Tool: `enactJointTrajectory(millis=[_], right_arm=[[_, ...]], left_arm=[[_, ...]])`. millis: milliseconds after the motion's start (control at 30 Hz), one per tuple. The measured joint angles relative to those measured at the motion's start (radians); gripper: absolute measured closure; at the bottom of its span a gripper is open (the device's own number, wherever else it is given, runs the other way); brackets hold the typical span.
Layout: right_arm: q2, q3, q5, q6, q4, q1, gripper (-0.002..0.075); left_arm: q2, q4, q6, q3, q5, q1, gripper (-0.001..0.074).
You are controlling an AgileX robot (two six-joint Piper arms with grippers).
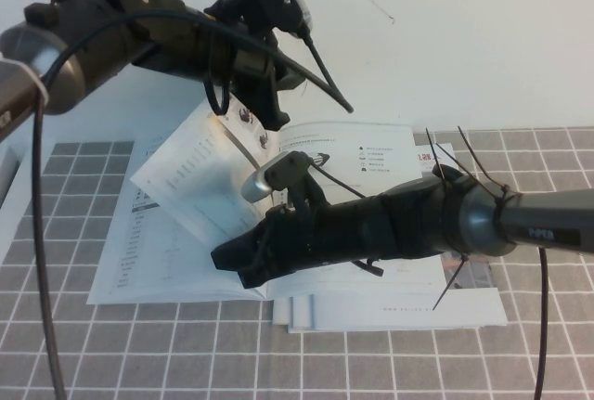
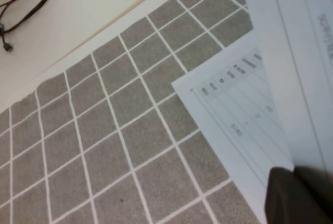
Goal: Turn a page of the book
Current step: Open the closed book
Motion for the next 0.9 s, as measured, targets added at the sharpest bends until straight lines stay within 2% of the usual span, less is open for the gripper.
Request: enactJointTrajectory(millis=[167,333,633,900], right_arm=[[0.000,0.000,0.000,0.002,0.000,0.000,0.0727],[0.000,0.000,0.016,0.002,-0.014,0.000,0.0727],[-0.172,0.000,0.018,0.111,-0.308,-0.010,0.0727],[-0.367,0.000,-0.095,0.260,-0.498,-0.095,0.0727]], left_arm=[[0.113,-0.011,-0.015,-0.085,0.003,0.024,0.0738],[0.183,0.018,-0.057,-0.093,0.003,0.029,0.0738],[0.198,0.112,-0.179,-0.095,0.009,0.063,0.0738],[0.200,0.132,-0.209,-0.098,0.055,0.126,0.0738]])
